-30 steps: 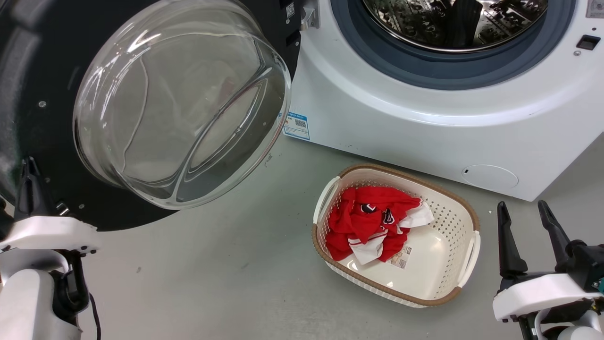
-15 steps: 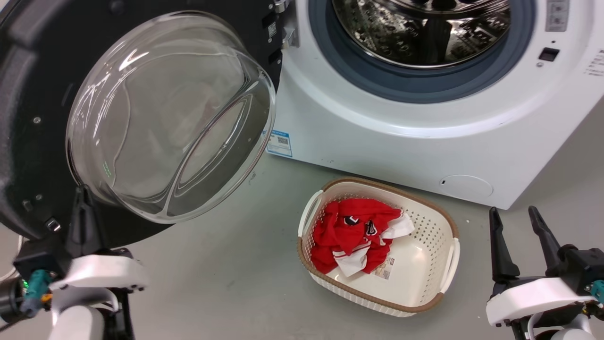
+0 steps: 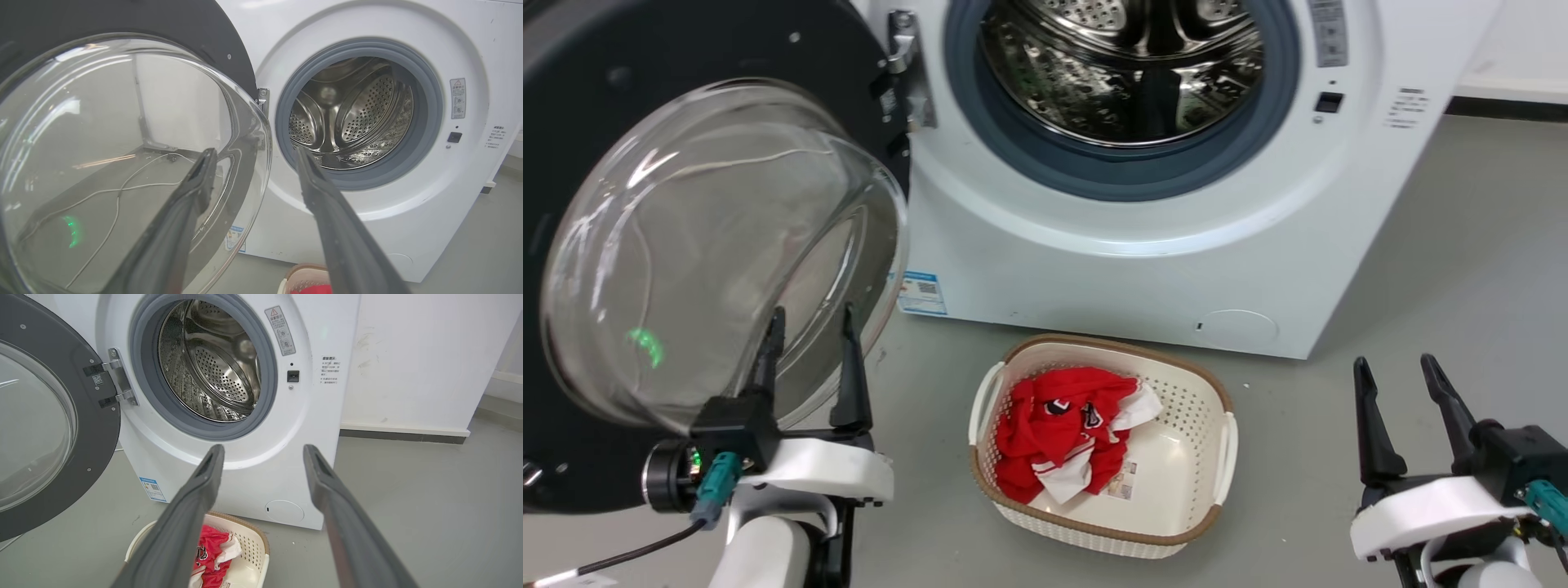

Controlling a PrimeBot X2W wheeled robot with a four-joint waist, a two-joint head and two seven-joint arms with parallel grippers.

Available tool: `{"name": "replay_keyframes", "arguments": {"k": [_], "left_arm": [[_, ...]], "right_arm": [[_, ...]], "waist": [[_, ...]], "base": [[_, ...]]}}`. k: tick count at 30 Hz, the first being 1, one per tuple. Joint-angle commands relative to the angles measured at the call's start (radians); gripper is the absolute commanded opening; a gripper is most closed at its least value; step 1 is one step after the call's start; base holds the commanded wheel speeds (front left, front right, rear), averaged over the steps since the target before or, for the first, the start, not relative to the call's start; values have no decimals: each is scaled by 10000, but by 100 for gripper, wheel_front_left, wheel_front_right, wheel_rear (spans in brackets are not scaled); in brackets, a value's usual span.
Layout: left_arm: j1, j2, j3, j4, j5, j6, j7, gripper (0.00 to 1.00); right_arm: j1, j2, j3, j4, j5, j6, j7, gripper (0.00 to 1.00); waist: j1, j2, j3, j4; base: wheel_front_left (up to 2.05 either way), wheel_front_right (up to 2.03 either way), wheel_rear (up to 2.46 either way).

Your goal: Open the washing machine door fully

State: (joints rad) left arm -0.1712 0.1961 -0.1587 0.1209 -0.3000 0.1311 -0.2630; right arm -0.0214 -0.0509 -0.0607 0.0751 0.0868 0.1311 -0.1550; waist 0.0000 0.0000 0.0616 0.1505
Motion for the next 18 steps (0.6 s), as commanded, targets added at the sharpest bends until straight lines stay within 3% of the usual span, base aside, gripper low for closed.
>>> {"name": "replay_keyframes", "arguments": {"k": [1,11,18], "left_arm": [[-160,-91,-80,109,191,-64,-24,100],[-250,-360,-217,705,1011,-184,-24,100],[39,-525,7,868,1214,-153,-24,100]], "right_arm": [[-208,15,90,-55,-24,-7,-60,100],[-254,13,158,-274,-257,-7,-118,100],[-113,13,236,-256,-212,-7,-113,100]], "waist": [[0,0,-59,-372],[0,0,-83,-1289],[0,0,-159,-1501]], "base": [[0,0,0],[0,0,0],[0,0,0]]}}
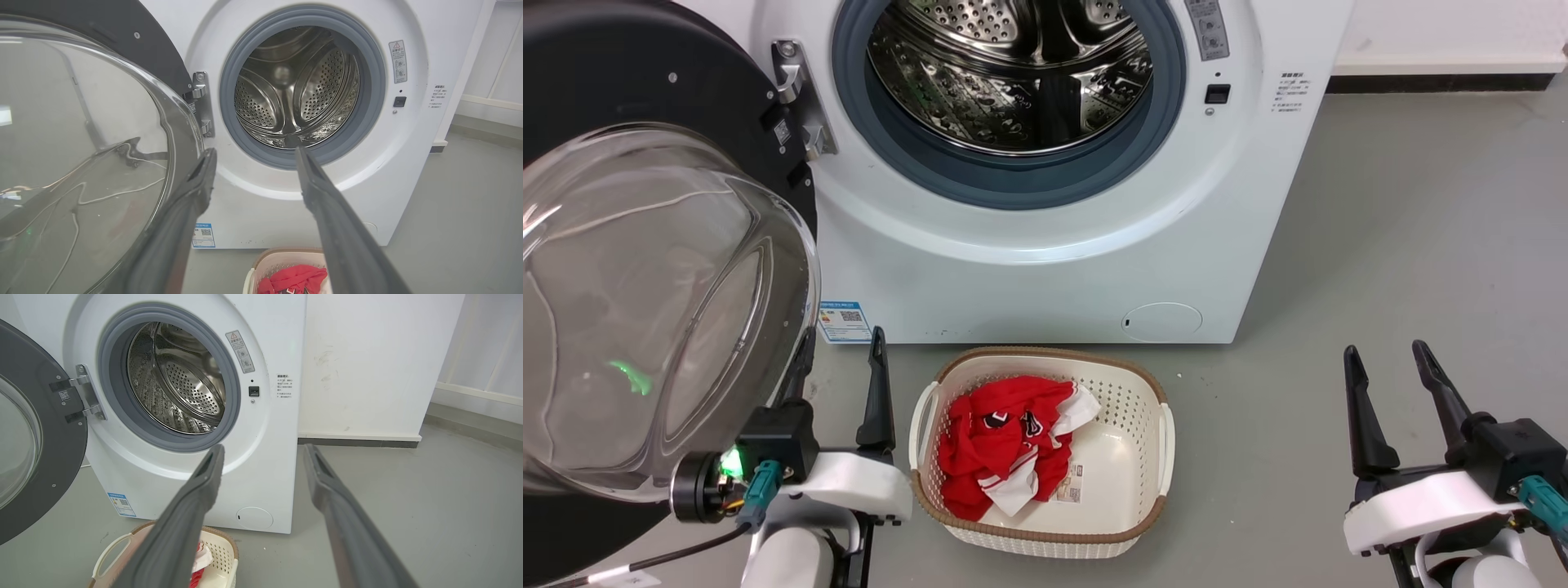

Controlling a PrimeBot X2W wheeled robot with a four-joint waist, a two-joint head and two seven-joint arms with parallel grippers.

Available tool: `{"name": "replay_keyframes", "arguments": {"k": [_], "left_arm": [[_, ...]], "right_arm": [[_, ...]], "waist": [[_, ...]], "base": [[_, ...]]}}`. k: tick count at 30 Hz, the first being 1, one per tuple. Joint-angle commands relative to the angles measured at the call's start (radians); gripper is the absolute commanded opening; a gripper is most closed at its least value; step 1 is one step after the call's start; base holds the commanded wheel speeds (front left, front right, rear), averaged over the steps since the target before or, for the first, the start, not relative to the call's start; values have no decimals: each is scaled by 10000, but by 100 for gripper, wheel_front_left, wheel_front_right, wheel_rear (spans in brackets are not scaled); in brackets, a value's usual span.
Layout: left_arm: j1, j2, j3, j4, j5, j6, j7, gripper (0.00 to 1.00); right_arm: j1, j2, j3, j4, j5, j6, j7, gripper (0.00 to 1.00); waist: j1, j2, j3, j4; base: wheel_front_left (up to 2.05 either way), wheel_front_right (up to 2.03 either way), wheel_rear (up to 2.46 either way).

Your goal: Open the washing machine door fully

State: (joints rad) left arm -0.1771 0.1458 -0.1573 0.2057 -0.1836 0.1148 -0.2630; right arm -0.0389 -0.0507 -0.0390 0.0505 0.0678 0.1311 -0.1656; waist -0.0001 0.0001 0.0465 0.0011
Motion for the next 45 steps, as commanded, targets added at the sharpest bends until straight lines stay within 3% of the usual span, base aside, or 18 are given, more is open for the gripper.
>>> {"name": "replay_keyframes", "arguments": {"k": [1,33,34,38,45], "left_arm": [[117,-55,38,38,65,1,-24,100],[254,-424,770,178,661,-388,-25,100],[143,-411,748,195,608,-367,1,0],[278,-446,786,499,407,-395,103,0],[264,-494,1032,538,-1023,-597,524,0]], "right_arm": [[75,11,22,-7,-18,-7,-2,100],[-36,11,-14,236,161,-7,-41,100],[15,0,-15,219,127,0,-13,0],[110,4,-21,513,309,2,36,0],[18,4,-95,652,1807,1,312,0]], "waist": [[1,-1,-19,-18],[1,-1,2,-64],[1,-1,2,-65],[1,-1,-2,-65],[1,-1,-27,-62]], "base": [[0,0,0],[0,0,0],[0,0,0],[0,0,0],[0,0,0]]}}
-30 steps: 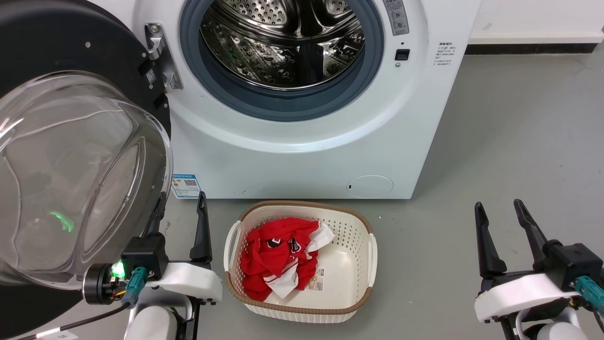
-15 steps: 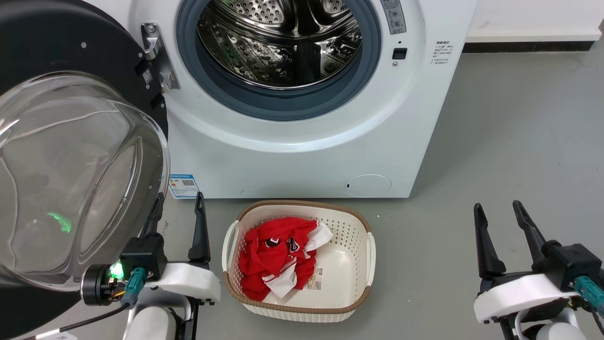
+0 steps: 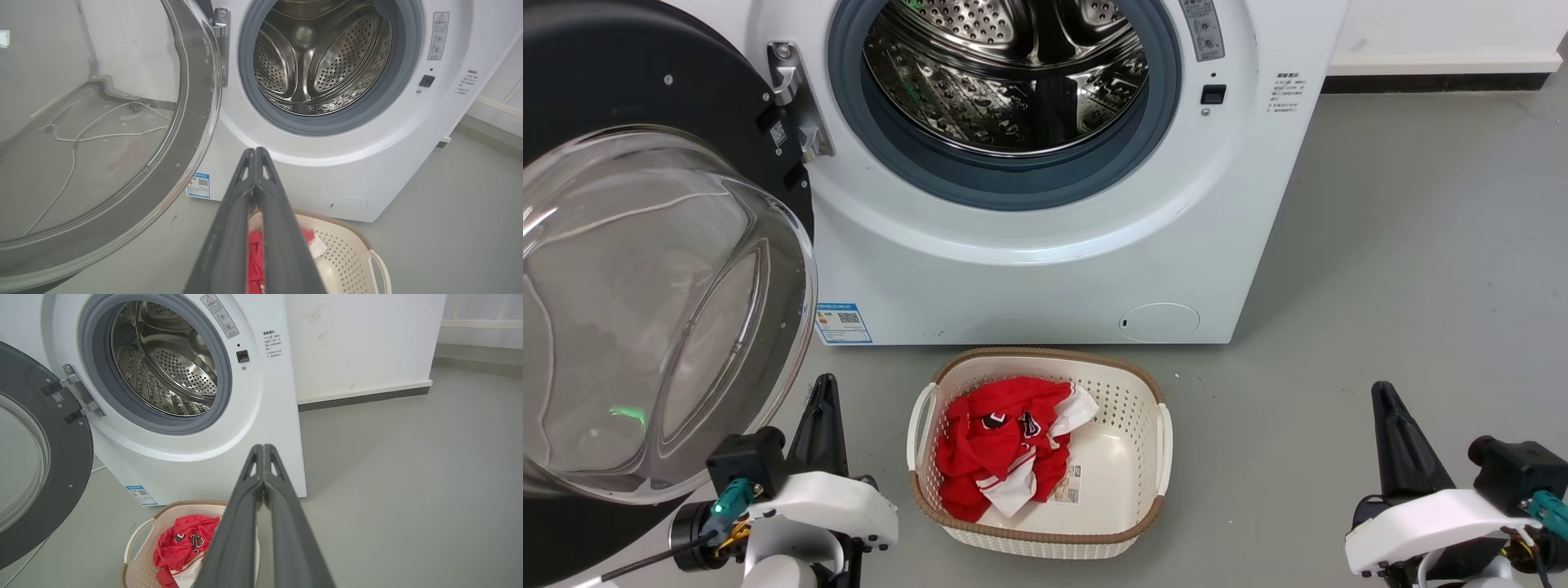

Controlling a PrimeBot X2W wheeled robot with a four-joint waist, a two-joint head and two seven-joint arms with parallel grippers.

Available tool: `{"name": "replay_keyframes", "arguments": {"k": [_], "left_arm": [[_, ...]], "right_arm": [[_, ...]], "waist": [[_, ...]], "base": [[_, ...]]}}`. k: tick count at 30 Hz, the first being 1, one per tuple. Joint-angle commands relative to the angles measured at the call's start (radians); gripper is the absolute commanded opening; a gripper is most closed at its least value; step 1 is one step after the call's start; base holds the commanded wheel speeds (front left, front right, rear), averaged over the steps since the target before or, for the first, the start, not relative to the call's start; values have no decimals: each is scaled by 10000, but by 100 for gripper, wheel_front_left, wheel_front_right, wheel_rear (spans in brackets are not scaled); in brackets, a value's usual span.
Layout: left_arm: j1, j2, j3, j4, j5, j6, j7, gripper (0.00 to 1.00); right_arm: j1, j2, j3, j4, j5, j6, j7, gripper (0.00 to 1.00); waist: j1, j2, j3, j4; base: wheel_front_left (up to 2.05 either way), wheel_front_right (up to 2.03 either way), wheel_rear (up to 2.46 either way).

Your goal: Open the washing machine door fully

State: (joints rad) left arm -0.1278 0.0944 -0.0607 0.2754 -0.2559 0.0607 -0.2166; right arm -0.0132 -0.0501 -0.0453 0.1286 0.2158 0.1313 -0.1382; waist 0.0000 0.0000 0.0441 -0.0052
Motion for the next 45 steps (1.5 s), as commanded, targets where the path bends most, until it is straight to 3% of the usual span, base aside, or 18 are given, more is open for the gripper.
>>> {"name": "replay_keyframes", "arguments": {"k": [1,26,45], "left_arm": [[-215,13,83,-172,-499,-84,101,0],[-31,-144,608,-287,-4993,-716,1153,0],[31,-226,926,-305,-7326,-1055,1747,0]], "right_arm": [[-249,-2,-41,-112,528,-1,74,0],[-520,-2,-264,305,5137,-2,911,0],[-665,-2,-378,529,7541,-3,1352,0]], "waist": [[0,0,-6,2],[0,0,-99,13],[0,0,-162,21]], "base": [[0,0,0],[0,0,0],[0,0,0]]}}
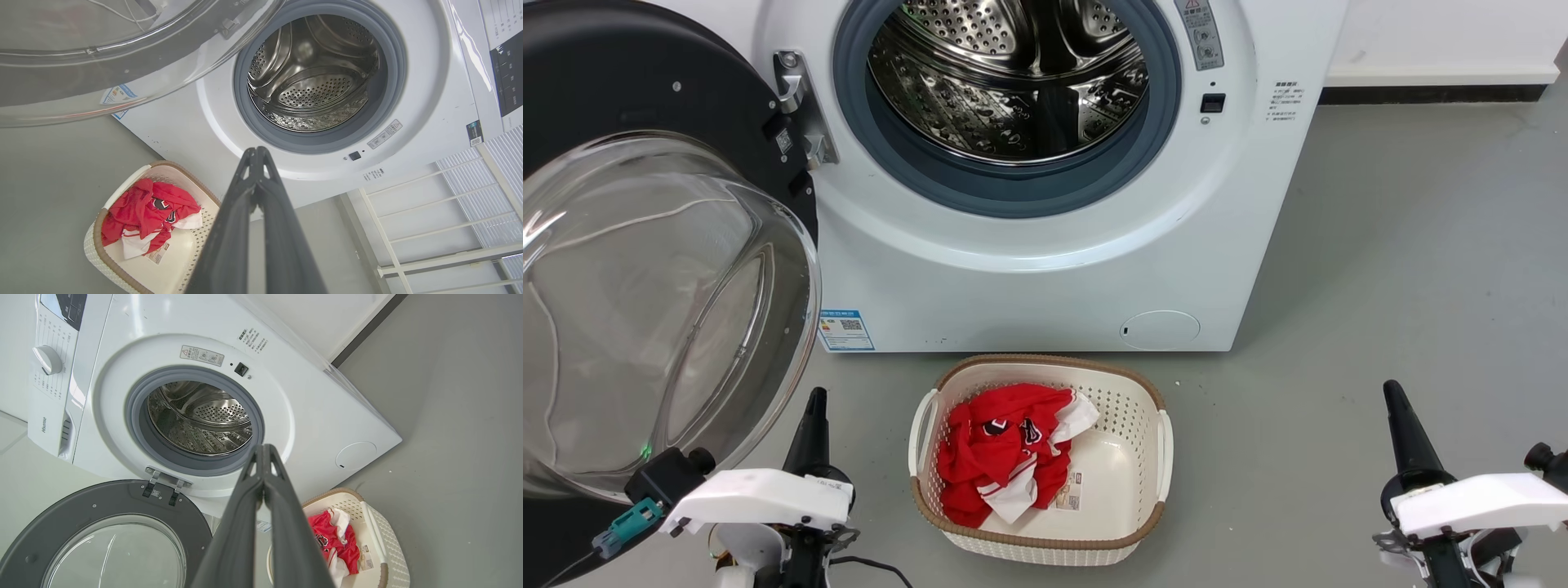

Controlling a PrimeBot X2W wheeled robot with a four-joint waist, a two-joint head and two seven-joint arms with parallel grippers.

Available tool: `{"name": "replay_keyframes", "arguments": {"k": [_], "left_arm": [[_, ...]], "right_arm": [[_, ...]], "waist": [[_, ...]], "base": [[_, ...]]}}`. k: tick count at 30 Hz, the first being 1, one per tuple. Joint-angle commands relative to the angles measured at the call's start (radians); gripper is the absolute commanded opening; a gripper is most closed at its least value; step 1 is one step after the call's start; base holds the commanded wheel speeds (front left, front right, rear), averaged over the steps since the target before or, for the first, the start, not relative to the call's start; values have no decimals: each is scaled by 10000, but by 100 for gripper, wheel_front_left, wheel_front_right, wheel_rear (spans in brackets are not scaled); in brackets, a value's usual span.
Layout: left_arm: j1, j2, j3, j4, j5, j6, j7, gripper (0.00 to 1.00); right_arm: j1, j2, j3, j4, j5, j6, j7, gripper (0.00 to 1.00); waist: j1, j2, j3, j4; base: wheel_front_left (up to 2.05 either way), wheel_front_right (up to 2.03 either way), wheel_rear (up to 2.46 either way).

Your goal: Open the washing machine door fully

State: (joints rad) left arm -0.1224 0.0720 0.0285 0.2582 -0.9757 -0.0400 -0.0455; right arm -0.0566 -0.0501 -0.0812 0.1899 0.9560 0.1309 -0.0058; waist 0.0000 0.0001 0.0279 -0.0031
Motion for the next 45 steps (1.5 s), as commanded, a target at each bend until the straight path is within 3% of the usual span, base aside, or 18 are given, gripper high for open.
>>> {"name": "replay_keyframes", "arguments": {"k": [1,13,45], "left_arm": [[-20,-6,48,-133,-244,-60,65,0],[24,-56,269,-137,-1791,-286,458,0],[91,-161,654,-143,-4674,-690,1199,0]], "right_arm": [[-234,-2,-25,-71,264,1,49,0],[-346,-2,-108,89,1856,0,338,0],[-499,0,-249,384,4837,-2,892,0]], "waist": [[0,-1,-4,1],[0,-1,-52,7],[0,-1,-164,21]], "base": [[0,0,0],[0,0,0],[0,0,0]]}}
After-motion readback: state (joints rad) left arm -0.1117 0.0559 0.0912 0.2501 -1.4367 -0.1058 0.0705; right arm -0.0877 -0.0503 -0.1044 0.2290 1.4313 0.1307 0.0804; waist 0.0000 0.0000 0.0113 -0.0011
